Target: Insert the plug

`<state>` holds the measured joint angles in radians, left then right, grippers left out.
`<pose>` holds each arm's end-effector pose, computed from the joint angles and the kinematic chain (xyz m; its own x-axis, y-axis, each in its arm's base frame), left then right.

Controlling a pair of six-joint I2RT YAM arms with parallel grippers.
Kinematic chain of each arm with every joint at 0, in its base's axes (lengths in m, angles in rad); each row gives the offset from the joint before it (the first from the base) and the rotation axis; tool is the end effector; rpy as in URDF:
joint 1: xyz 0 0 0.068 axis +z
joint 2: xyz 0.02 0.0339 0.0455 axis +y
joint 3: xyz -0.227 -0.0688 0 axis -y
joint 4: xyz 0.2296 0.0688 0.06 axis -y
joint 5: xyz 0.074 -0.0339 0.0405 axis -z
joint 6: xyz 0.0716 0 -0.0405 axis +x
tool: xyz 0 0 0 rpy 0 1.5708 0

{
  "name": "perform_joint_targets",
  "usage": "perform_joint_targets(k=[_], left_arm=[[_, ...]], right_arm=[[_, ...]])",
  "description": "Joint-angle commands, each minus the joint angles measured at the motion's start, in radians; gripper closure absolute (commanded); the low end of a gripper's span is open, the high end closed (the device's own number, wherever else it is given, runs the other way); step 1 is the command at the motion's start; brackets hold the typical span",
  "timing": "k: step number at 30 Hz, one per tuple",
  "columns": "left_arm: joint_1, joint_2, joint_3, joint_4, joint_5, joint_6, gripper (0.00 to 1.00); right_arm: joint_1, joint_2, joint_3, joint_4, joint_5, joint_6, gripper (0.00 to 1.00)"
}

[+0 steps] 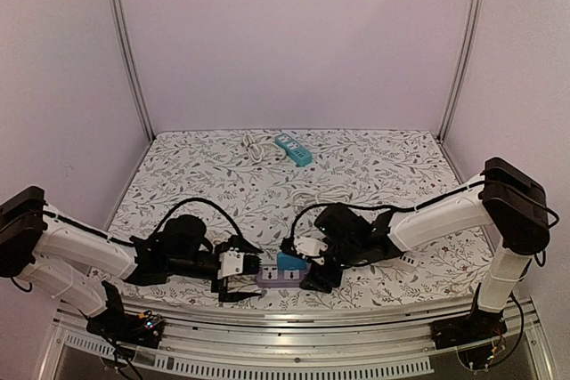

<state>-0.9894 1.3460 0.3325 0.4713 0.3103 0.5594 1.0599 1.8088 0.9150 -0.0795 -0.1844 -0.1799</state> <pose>0.1265 -0.2322 0.0983 0.2583 0.5270 -0.8096 0.9466 0.0291 0.3210 0.1574 0.3077 0.0734 -0.2353 -0.7794 -0.5806 -0.9656 0.2553 0.0485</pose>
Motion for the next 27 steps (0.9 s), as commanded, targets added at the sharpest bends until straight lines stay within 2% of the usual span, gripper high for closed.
perform_joint_targets(k=[1,3,9,16,18,19,27], left_arm=[[0.043,-0.018,0.049,-0.083,-0.029,0.008,0.04],[0.074,-0.022,0.083,-0.118,-0.048,-0.020,0.03],[0.183,-0.071,0.198,-0.277,-0.034,-0.101,0.03],[0.287,-0.070,0.300,-0.379,-0.135,-0.198,0.02],[0.321,-0.048,0.369,-0.415,-0.161,-0.233,0.02],[0.337,-0.030,0.407,-0.440,-0.171,-0.239,0.03],[0.398,0.219,0.784,-0.632,-0.297,-0.299,0.08]], right_arm=[[-0.023,0.015,-0.013,-0.004,0.060,0.044,0.31],[-0.049,0.034,0.004,-0.001,0.082,0.082,0.33],[-0.105,0.107,0.041,-0.002,0.138,0.174,0.32],[-0.106,0.049,0.013,0.005,0.141,0.175,0.14],[-0.106,0.019,0.007,0.001,0.133,0.172,0.04],[-0.106,-0.005,0.006,-0.002,0.121,0.166,0.02],[-0.104,-0.183,0.000,-0.093,0.034,0.139,0.01]])
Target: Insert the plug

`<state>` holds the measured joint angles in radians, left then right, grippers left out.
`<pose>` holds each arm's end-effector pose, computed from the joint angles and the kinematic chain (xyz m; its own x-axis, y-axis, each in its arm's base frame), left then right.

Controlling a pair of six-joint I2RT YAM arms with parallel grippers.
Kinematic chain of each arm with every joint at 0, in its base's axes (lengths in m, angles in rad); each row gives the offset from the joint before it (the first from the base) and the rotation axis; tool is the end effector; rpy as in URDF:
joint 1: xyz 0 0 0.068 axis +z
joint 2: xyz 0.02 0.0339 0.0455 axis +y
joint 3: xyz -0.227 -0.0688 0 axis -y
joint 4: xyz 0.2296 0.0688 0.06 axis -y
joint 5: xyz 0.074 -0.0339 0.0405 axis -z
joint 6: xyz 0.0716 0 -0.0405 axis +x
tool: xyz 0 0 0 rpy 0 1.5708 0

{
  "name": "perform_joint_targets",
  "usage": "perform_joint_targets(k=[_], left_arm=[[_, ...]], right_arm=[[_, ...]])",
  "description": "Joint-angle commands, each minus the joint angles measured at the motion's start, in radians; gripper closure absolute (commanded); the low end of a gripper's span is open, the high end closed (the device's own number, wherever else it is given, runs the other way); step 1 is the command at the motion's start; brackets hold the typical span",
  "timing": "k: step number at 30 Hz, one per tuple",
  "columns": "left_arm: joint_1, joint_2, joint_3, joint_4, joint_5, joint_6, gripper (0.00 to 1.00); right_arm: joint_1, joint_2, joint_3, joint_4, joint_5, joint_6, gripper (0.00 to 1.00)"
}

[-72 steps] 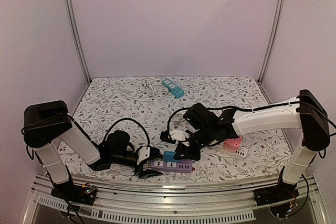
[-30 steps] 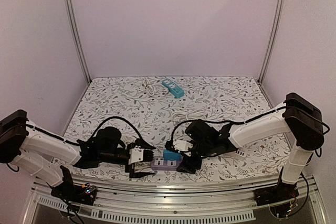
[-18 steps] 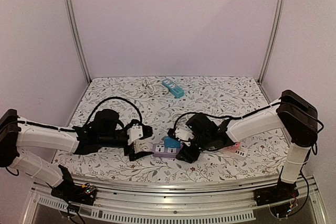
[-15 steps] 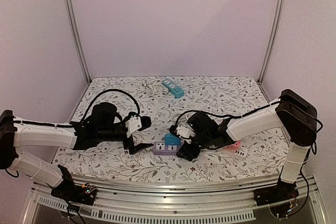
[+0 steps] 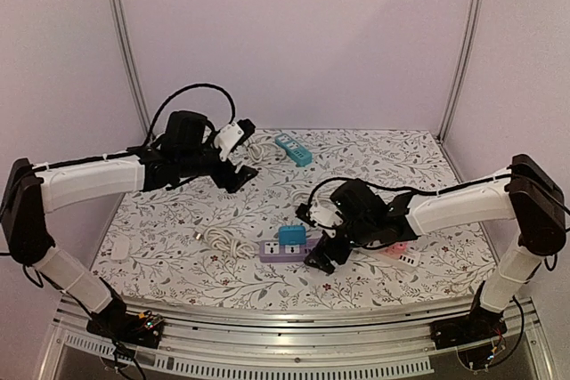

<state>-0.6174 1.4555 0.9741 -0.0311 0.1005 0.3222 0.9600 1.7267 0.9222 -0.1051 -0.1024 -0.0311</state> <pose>0.2827 -0.2095 0.2146 -0.1743 0.5101 -0.8423 0.7406 0.6316 0.2293 0.1929 0.2884 0.0993 -0.4260 -0.6624 -0.6163 -0.8646 0.4987 0.0615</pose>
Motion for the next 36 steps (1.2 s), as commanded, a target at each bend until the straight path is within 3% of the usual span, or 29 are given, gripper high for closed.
perform_joint_targets(k=[1,4,10,14,21,27,33,36], left_arm=[[0.028,0.145,0.198,-0.157,-0.095,-0.073,0.08],[0.042,0.272,0.403,-0.295,-0.135,-0.103,0.08],[0.135,0.670,1.095,-0.712,-0.258,-0.366,0.08],[0.218,0.994,1.480,-0.877,-0.197,-0.552,0.07],[0.252,1.197,1.556,-0.641,-0.097,-0.632,0.03],[0.256,1.332,1.664,-0.566,0.026,-0.782,0.03],[0.225,1.376,1.656,-0.551,0.066,-0.847,0.07],[0.212,1.388,1.654,-0.541,0.063,-0.851,0.14]], right_arm=[[-0.004,-0.117,-0.006,-0.082,-0.052,-0.010,0.01],[-0.005,-0.179,-0.009,-0.125,-0.046,-0.013,0.01],[-0.004,-0.271,0.001,-0.154,0.023,-0.020,0.01],[-0.003,-0.272,0.029,-0.164,0.028,-0.032,0.01],[-0.002,-0.221,0.073,-0.234,0.046,-0.017,0.01],[0.001,-0.159,0.128,-0.280,0.027,0.005,0.01],[0.002,-0.141,0.127,-0.275,0.033,0.019,0.01],[0.002,-0.139,0.127,-0.275,0.036,0.018,0.01]])
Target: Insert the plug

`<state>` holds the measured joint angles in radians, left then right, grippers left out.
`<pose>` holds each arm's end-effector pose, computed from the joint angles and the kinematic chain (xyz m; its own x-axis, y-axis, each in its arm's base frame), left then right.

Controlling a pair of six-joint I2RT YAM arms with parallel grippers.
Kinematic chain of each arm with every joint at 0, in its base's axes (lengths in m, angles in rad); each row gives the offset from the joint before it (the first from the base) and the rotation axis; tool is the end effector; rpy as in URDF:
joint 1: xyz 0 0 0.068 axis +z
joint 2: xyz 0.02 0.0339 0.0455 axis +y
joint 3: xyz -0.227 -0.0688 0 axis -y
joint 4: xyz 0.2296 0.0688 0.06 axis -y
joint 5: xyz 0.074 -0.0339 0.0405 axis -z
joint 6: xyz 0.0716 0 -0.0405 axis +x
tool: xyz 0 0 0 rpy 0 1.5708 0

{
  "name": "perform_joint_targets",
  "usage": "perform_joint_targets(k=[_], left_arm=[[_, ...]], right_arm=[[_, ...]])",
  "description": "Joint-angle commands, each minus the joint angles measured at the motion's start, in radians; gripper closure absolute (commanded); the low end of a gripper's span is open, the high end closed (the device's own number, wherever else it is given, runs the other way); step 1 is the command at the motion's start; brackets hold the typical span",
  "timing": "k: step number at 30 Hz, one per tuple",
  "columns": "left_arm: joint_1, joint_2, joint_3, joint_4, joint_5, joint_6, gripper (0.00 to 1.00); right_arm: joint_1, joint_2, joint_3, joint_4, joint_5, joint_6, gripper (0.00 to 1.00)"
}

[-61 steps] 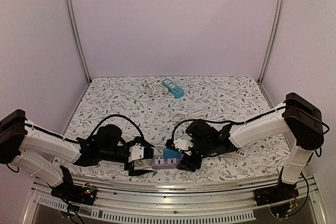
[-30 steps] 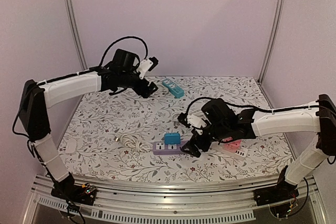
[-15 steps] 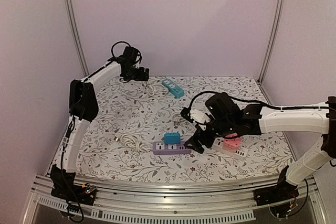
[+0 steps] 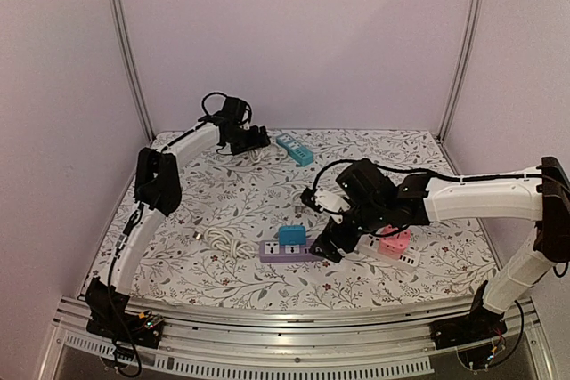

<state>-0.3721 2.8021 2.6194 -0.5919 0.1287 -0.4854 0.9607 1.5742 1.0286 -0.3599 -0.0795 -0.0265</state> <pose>0.5317 -0.2174 0.1050 -0.7844 -0.1906 -0.5903 0.0905 0.9063 -0.4129 0.1889 0.2802 0.1583 -0.4282 -0.6586 -0.6187 -0.8567 0.5137 0.0461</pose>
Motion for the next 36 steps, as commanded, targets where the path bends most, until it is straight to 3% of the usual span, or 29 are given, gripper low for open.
perform_joint_targets(k=[1,3,7,8,13,18,23,28,32,36], left_arm=[[-0.034,0.041,0.008,0.018,0.031,-0.048,0.18],[-0.031,0.035,0.006,0.002,0.021,-0.050,0.37],[-0.011,-0.019,-0.023,-0.062,-0.013,-0.009,0.96],[-0.003,-0.043,-0.042,-0.081,-0.022,0.002,1.00],[0.064,-0.247,-0.252,-0.162,-0.050,0.101,1.00],[0.127,-0.526,-0.657,-0.188,-0.126,0.258,1.00],[0.232,-0.767,-0.995,-0.184,-0.111,0.308,1.00],[0.337,-0.942,-1.244,-0.131,-0.090,0.289,1.00],[0.395,-1.058,-1.400,-0.081,-0.061,0.288,1.00],[0.403,-1.165,-1.515,-0.065,-0.031,0.344,1.00]], right_arm=[[0.001,0.013,0.021,-0.023,0.015,0.013,0.01],[0.001,0.008,0.017,-0.026,0.018,0.013,0.01],[0.002,-0.013,0.011,-0.026,0.033,0.014,0.01],[0.002,-0.019,0.013,-0.025,0.039,0.013,0.01],[0.012,-0.036,0.019,-0.025,0.050,-0.001,0.01],[0.036,-0.060,0.031,-0.047,0.048,-0.059,0.01],[0.076,-0.022,0.155,-0.122,0.046,-0.216,0.01],[0.122,0.258,0.448,-0.229,0.002,-0.328,0.01],[0.167,0.494,0.752,-0.381,0.033,-0.414,0.01],[0.174,0.670,0.918,-0.491,0.102,-0.413,0.01]])
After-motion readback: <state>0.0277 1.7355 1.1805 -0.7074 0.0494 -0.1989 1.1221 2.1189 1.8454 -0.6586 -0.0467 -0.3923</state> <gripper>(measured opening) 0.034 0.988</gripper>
